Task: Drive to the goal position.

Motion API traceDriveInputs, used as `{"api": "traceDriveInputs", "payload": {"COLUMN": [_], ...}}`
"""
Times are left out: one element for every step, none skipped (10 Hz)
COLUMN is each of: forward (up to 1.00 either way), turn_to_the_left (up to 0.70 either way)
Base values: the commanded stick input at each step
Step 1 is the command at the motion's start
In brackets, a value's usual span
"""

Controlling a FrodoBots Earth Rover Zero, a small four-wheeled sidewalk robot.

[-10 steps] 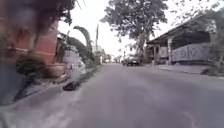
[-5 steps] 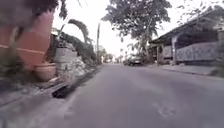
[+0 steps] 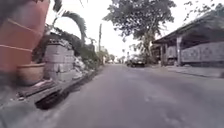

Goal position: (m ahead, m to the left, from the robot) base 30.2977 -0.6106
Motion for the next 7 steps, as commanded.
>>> {"api": "traceDriveInputs", "payload": {"forward": [1.00,1.00,1.00,1.00,1.00,1.00,1.00], "turn_to_the_left": [0.00,0.00,0.00,-0.38,-0.40,-0.12,0.00]}}
